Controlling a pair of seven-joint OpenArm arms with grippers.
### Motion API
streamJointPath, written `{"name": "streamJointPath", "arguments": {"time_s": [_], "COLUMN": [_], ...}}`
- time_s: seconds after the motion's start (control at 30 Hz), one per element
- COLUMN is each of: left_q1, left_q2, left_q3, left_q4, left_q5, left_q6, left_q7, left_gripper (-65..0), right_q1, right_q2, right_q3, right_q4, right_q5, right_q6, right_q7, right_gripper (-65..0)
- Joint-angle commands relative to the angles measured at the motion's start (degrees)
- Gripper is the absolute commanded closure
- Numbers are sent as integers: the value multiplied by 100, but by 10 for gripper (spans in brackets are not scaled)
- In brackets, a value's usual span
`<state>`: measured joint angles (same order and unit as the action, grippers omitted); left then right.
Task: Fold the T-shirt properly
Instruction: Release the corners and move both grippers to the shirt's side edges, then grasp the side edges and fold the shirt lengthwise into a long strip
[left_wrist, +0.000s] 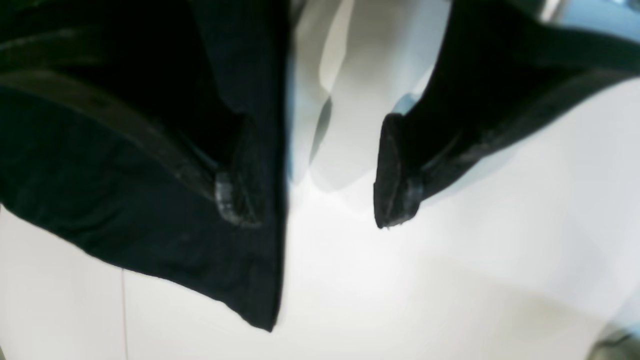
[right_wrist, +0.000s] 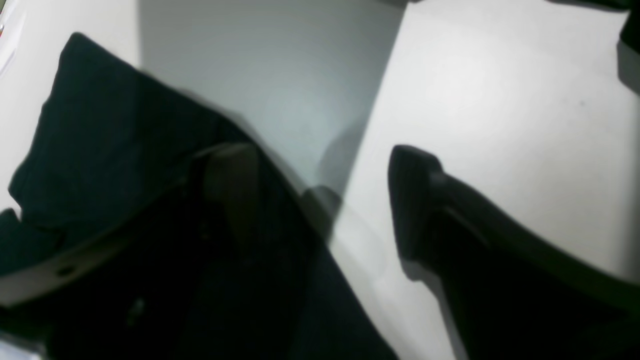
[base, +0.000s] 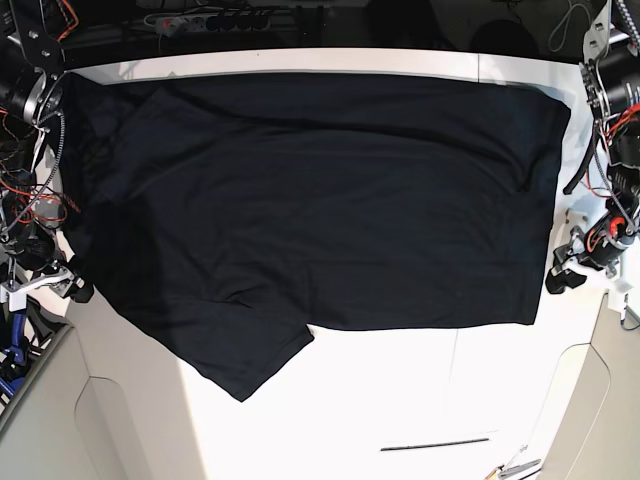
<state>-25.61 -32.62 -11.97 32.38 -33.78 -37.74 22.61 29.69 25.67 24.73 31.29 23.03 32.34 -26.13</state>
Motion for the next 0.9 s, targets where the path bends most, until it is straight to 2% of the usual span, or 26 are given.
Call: {"name": "streamJointPath", "arguments": {"time_s": [0.0, 0.17, 0.27, 0.33, 0.4, 0.7, 0.73, 0.87], "left_q1": [-138, -138, -138, -138, -136, -138, -140, -140], "left_q2": [-50, 251, 428, 511, 531, 514, 514, 514], "left_q3": [55, 136, 136, 136, 136, 136, 136, 136], "left_q4": [26, 26, 26, 26, 26, 26, 26, 26], "left_q5": [-63, -52, 166, 293, 302, 321, 321, 319], "left_q6": [-37, -37, -28, 109, 195, 197, 197, 269], "left_q7": [-79, -81, -142, -153, -157, -160, -162, -164], "left_gripper": [-371, -371, -371, -371, -371, -371, -364, -269], "right_q1": [109, 127, 125, 131, 149, 251, 251, 249], "right_q2": [44, -144, -291, -385, -476, -728, -748, -793], "right_q3": [4, 4, 4, 4, 4, -2, -2, -2], "right_q4": [31, 31, 33, 33, 50, 52, 52, 52], "right_q5": [17, 59, 245, 302, 299, 293, 293, 363], "right_q6": [9, 50, 72, 96, 98, 199, 199, 197], "right_q7": [-57, -59, -63, -61, -61, -87, -90, -114], "right_gripper": [-412, -412, -412, -412, -412, -411, -411, -409]}}
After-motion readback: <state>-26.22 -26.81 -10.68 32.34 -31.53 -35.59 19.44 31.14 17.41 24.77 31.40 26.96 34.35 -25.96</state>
